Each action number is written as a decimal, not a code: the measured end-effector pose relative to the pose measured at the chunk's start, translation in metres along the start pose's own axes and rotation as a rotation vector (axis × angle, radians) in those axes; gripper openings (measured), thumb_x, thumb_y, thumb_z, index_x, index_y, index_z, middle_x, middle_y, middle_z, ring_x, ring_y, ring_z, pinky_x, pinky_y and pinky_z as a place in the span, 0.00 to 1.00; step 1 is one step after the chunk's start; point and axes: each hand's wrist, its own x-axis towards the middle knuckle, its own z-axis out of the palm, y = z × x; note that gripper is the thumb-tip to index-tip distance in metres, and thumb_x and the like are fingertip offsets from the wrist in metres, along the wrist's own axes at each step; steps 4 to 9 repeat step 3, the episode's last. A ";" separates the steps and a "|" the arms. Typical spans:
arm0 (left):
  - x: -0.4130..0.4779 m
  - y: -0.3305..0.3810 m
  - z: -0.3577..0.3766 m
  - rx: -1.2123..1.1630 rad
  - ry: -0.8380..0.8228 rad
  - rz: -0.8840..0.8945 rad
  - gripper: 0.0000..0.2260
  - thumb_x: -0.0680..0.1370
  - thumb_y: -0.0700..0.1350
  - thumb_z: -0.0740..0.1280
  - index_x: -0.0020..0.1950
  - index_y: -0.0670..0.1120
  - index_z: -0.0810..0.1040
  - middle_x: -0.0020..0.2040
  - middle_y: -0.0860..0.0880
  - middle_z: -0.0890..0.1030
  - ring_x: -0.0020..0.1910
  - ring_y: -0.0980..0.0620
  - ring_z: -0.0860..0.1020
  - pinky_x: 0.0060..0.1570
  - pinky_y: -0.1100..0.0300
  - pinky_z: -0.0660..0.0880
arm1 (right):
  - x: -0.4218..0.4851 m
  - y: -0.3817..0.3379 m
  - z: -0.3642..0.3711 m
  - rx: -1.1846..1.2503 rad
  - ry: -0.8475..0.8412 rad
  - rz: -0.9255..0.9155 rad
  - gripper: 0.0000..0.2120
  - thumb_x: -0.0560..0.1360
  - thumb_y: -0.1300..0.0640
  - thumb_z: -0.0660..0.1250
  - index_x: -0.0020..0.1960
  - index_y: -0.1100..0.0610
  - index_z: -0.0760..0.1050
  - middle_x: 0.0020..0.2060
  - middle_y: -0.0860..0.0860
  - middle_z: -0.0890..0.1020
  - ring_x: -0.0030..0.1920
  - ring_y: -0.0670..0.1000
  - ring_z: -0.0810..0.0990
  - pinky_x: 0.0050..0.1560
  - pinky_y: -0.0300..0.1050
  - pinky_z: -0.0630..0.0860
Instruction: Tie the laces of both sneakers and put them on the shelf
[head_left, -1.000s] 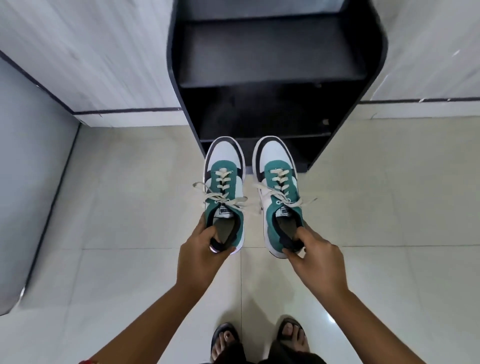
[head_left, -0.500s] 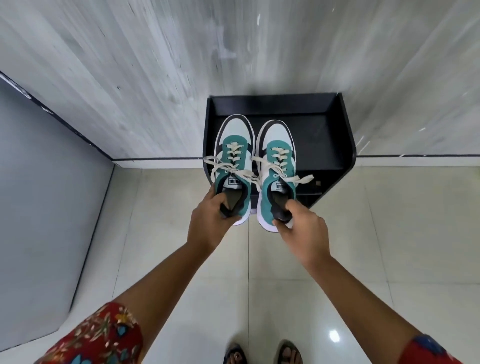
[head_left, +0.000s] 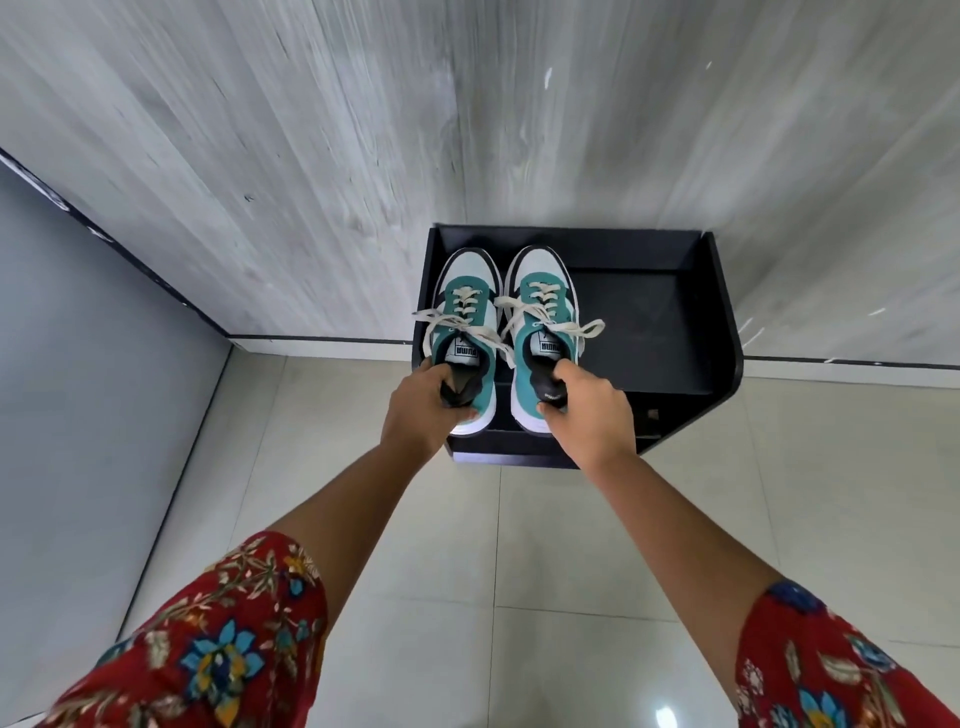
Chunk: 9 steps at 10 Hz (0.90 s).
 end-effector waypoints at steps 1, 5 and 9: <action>0.005 0.001 0.001 0.008 -0.008 -0.003 0.15 0.62 0.42 0.78 0.40 0.45 0.74 0.45 0.47 0.77 0.41 0.46 0.75 0.41 0.60 0.69 | 0.002 0.001 0.002 -0.013 -0.005 -0.003 0.11 0.72 0.55 0.68 0.51 0.57 0.71 0.46 0.56 0.82 0.46 0.61 0.80 0.40 0.48 0.75; -0.003 0.012 -0.003 0.047 -0.004 -0.042 0.22 0.64 0.44 0.77 0.53 0.45 0.73 0.56 0.45 0.77 0.50 0.44 0.77 0.47 0.58 0.70 | -0.008 -0.009 -0.012 0.008 -0.043 0.041 0.21 0.72 0.54 0.68 0.63 0.51 0.66 0.58 0.53 0.80 0.53 0.61 0.80 0.45 0.49 0.75; -0.003 0.012 -0.003 0.047 -0.004 -0.042 0.22 0.64 0.44 0.77 0.53 0.45 0.73 0.56 0.45 0.77 0.50 0.44 0.77 0.47 0.58 0.70 | -0.008 -0.009 -0.012 0.008 -0.043 0.041 0.21 0.72 0.54 0.68 0.63 0.51 0.66 0.58 0.53 0.80 0.53 0.61 0.80 0.45 0.49 0.75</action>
